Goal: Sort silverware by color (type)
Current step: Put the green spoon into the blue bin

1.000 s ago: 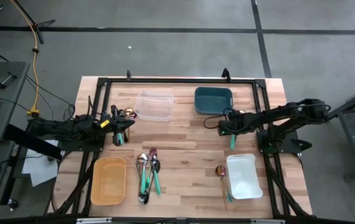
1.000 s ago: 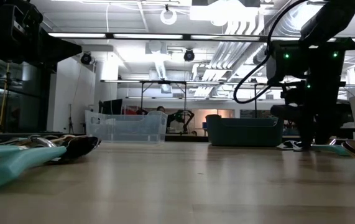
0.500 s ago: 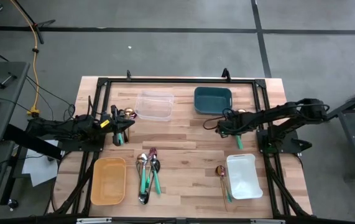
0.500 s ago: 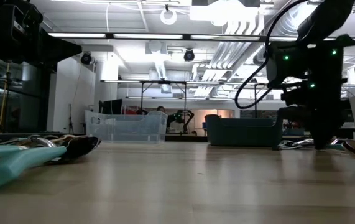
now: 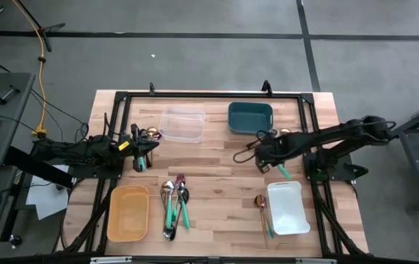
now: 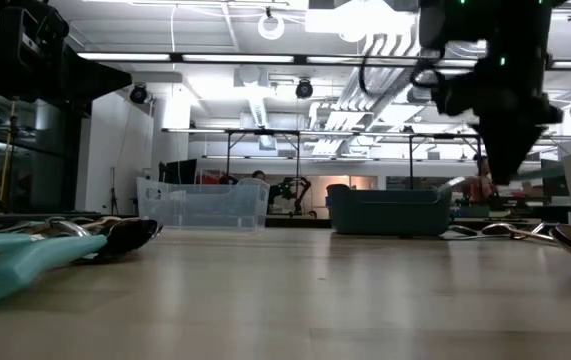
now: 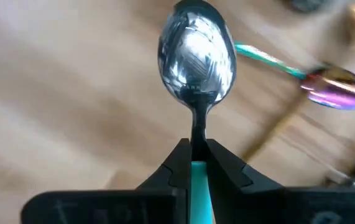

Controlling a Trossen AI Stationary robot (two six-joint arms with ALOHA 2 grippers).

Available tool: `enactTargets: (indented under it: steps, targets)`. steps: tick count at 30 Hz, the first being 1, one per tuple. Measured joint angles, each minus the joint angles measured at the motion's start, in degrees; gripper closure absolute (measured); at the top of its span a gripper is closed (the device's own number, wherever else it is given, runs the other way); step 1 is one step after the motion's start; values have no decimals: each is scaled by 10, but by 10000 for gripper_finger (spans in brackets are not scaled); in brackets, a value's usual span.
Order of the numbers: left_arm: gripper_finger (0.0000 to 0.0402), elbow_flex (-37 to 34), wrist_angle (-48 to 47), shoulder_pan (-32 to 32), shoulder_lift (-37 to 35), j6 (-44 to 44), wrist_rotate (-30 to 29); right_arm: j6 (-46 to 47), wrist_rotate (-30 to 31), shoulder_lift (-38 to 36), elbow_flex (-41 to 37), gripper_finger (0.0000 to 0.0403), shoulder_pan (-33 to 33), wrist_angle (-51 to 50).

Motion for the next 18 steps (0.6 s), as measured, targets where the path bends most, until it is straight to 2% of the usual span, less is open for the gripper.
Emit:
enactTargets:
  steps: [3,7,13,18]
  targets:
    - [398,0,0,0,0,0,0,-57,-2,0,16,383,34,46]
    - [398,0,0,0,0,0,0,-141,16,0,19,383,68,189]
    - [398,0,0,0,0,0,0,-260,83,0,19,383,71,366]
    - [398,0,0,0,0,0,0,-333,98,0,19,383,62,431]
